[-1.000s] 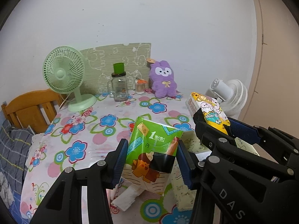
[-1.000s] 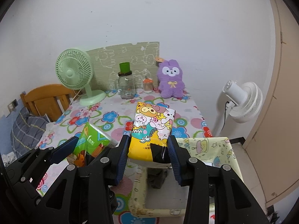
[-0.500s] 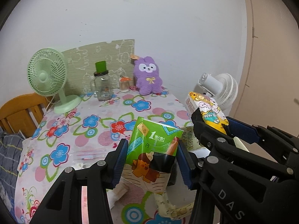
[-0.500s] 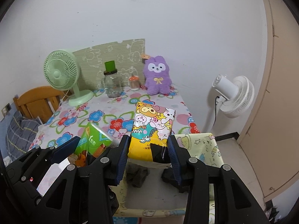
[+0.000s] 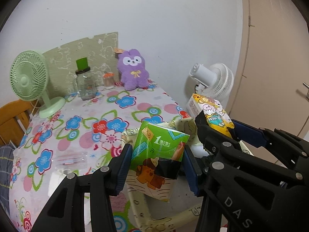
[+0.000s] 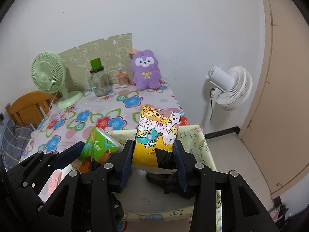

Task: Organize soft objects
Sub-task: 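Carry the green and yellow packets with both grippers over the paper box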

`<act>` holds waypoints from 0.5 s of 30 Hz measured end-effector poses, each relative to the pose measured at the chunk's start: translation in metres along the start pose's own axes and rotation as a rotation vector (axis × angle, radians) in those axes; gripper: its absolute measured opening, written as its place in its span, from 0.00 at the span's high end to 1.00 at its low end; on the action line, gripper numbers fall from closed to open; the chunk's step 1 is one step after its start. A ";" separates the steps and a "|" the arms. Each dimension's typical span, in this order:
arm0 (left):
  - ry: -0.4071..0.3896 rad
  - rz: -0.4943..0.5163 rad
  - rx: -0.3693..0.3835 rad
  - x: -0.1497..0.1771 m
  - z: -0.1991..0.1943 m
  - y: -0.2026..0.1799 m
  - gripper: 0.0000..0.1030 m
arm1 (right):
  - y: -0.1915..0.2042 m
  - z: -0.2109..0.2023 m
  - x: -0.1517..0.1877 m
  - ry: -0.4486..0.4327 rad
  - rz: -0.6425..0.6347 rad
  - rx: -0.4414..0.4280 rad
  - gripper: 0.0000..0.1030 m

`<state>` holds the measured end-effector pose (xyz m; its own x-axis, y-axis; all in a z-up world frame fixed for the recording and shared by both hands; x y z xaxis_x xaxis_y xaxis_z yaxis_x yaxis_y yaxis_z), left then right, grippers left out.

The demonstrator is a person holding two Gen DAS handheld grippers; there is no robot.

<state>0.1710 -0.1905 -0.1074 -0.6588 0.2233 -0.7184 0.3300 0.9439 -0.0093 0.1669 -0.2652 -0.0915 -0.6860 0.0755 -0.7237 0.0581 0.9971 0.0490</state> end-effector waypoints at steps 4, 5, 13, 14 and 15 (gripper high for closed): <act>0.020 0.007 0.007 0.004 0.009 -0.007 0.48 | -0.009 0.006 0.006 0.018 0.020 0.010 0.57; 0.021 0.011 0.003 0.004 0.009 -0.009 0.48 | -0.011 0.008 0.008 0.022 0.024 0.010 0.57; 0.081 0.018 0.046 0.017 0.022 -0.020 0.45 | -0.021 0.017 0.023 0.066 0.054 0.013 0.56; 0.088 0.022 0.048 0.018 0.023 -0.021 0.44 | -0.022 0.018 0.025 0.074 0.060 0.009 0.56; 0.098 0.025 0.051 0.020 0.024 -0.023 0.44 | -0.023 0.019 0.028 0.082 0.065 0.006 0.56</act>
Point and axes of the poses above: each gripper's, at about its wrist camera, not at the fingertips, and z roughly the way its jaws point, y to its left, x to its underside, the point moved 10 cm from there along z, roughly the way its jaws point, and after that the axes turned 5 degrees about y, right-handed, at the moved point
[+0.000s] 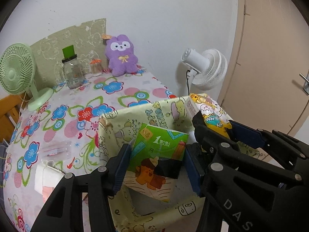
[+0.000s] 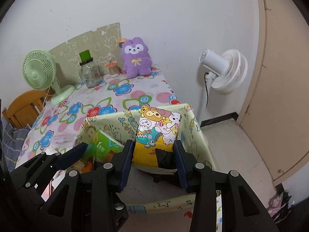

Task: Organize soft objects
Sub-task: 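Carry the green and yellow packets with both grippers over the paper box, then open both grippers to drop the packets into the paper box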

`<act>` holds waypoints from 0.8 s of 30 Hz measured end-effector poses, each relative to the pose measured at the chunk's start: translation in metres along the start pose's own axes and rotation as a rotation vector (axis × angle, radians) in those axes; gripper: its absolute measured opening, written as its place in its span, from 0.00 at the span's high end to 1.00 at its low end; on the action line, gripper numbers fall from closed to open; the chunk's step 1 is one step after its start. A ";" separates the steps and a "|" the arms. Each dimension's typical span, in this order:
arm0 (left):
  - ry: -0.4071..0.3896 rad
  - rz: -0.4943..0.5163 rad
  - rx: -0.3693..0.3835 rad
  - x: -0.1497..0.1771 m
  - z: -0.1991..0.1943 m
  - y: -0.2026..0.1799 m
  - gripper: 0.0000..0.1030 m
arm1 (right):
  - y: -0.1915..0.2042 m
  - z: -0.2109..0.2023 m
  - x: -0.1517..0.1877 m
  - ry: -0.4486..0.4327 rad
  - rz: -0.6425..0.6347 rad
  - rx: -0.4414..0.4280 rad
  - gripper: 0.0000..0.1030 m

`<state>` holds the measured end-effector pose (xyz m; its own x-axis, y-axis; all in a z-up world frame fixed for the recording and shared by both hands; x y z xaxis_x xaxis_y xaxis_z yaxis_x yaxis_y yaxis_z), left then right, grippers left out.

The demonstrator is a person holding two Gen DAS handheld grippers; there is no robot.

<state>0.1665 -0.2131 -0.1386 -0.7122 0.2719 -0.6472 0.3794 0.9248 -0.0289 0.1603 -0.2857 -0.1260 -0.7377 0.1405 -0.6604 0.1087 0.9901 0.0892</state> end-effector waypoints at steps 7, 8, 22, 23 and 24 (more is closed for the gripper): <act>0.028 0.002 -0.007 0.009 0.002 -0.002 0.34 | -0.003 0.003 0.011 0.028 0.025 -0.014 0.56; 0.029 0.001 -0.007 0.010 0.002 -0.002 0.33 | -0.002 0.003 0.012 0.028 0.028 -0.017 0.56; -0.002 -0.008 -0.015 0.007 -0.012 0.002 0.17 | 0.001 -0.007 0.009 0.006 0.035 -0.015 0.30; -0.002 -0.010 -0.013 0.007 -0.014 0.003 0.17 | 0.001 -0.009 0.008 0.002 0.033 -0.012 0.29; -0.003 -0.011 -0.012 0.007 -0.014 0.004 0.16 | 0.002 -0.010 0.007 -0.002 0.031 -0.011 0.29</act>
Point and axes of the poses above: each gripper's, at about its wrist camera, not at the fingertips, and z roughly the way its jaws point, y to its left, x to its underside, the point moved 10 cm from there along z, roughly the way its jaws point, and after that the axes turned 5 degrees about y, right-handed, at the moved point
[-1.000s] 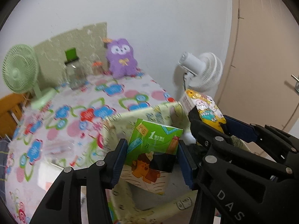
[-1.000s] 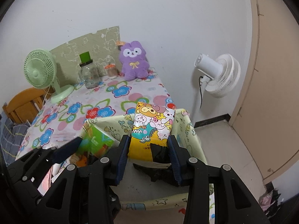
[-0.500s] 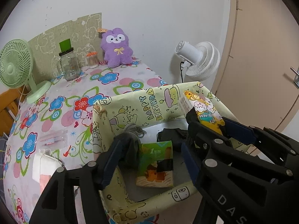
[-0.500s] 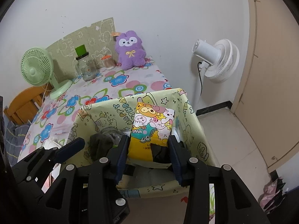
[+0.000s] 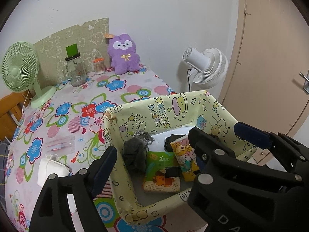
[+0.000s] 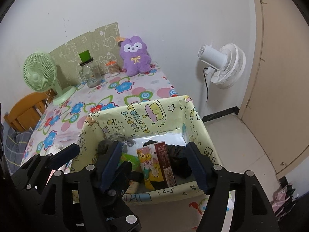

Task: Organize soft objects
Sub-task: 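Open both grippers to drop the packets into the paper box, then withdraw both tools from the box back toward the pink packet and white cloths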

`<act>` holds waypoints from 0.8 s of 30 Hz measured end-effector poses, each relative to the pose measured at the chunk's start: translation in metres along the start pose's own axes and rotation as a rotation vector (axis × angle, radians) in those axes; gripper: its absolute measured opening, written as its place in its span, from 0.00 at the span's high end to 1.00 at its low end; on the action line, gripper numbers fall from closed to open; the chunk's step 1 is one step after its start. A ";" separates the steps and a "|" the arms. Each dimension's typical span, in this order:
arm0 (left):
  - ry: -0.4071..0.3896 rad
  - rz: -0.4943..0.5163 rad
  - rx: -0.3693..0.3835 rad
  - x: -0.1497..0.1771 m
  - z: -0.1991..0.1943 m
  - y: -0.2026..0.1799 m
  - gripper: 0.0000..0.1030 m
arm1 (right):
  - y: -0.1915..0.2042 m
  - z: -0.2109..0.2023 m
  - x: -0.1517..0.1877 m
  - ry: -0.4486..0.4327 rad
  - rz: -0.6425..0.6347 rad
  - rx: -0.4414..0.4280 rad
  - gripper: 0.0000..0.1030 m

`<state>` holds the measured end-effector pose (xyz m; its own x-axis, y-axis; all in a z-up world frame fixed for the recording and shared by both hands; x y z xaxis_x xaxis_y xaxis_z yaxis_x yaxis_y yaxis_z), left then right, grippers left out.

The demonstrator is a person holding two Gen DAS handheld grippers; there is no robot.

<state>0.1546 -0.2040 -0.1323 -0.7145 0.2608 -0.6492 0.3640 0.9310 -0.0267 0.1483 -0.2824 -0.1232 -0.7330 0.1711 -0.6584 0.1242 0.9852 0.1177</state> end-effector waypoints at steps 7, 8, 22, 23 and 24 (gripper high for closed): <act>-0.020 -0.010 -0.004 -0.002 -0.012 0.007 0.14 | 0.009 -0.011 -0.006 -0.032 -0.018 0.006 0.24; -0.025 -0.012 -0.006 -0.003 -0.014 0.009 0.13 | 0.011 -0.012 -0.006 -0.036 -0.021 0.006 0.23; -0.078 -0.021 -0.033 -0.008 -0.041 0.029 0.05 | 0.039 -0.033 -0.017 -0.091 -0.064 0.001 0.15; -0.083 -0.021 -0.033 -0.008 -0.044 0.031 0.05 | 0.041 -0.034 -0.018 -0.097 -0.068 0.001 0.14; -0.088 -0.021 -0.034 -0.009 -0.046 0.032 0.04 | 0.043 -0.036 -0.019 -0.101 -0.070 0.001 0.12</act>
Point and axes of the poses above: each gripper's, at about its wrist camera, not at the fingertips, and z roughly the way its jaws point, y to its left, x to its underside, the point moved 10 cm from there along z, roughly the way its jaws point, and after that the axes turned 5 degrees about y, right-handed, at the moved point
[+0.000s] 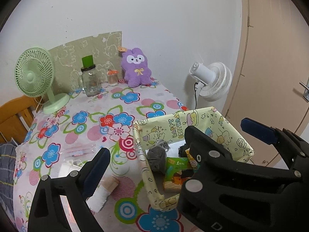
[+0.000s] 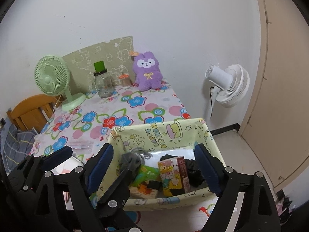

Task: Organize soft objects
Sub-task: 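Withdraw both tools from the box back toward the pink packet and white cloths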

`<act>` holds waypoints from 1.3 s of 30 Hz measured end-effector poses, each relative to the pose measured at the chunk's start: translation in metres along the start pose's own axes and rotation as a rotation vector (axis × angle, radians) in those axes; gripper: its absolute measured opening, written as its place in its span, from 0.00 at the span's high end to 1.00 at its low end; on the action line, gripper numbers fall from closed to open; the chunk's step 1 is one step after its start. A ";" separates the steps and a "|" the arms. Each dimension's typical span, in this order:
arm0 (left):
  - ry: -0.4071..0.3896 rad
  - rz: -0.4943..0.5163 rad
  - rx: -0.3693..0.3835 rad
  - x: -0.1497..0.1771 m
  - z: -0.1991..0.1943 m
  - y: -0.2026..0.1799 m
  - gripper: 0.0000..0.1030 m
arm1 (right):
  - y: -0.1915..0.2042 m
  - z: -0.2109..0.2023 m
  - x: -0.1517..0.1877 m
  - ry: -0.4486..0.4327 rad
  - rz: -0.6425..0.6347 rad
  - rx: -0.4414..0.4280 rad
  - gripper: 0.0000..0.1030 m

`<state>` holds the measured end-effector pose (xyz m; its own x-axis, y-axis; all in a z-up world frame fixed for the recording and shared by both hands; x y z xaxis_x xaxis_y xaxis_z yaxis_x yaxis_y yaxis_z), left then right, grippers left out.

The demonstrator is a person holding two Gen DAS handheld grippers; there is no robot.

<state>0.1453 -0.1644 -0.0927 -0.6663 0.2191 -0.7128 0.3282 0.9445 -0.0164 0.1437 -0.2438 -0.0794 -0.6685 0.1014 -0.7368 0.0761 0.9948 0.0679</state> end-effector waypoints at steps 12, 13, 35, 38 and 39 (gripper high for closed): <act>-0.039 -0.007 -0.032 -0.002 -0.021 0.024 0.01 | 0.030 -0.016 -0.009 -0.050 -0.033 0.000 0.05; -0.042 -0.008 -0.035 -0.002 -0.022 0.026 0.01 | 0.032 -0.017 -0.009 -0.053 -0.035 -0.002 0.05; -0.083 -0.053 -0.095 0.013 -0.052 0.074 0.02 | 0.089 -0.031 -0.005 -0.099 -0.077 -0.062 0.04; -0.088 -0.058 -0.102 0.016 -0.054 0.080 0.02 | 0.095 -0.032 -0.002 -0.108 -0.088 -0.071 0.04; -0.090 -0.060 -0.106 0.018 -0.055 0.082 0.02 | 0.098 -0.032 -0.001 -0.109 -0.095 -0.075 0.04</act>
<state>0.1238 -0.0694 -0.0684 -0.6185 0.1435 -0.7726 0.2137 0.9768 0.0104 0.1286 -0.1458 -0.0504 -0.5859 0.0090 -0.8104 -0.0422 0.9982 0.0416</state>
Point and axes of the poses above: each gripper's, at about its wrist camera, not at the fingertips, and z roughly the way its jaws point, y to its left, x to its underside, the point moved 10 cm from there along z, roughly the way its jaws point, and after that the axes turned 5 degrees about y, right-handed, at the moved point
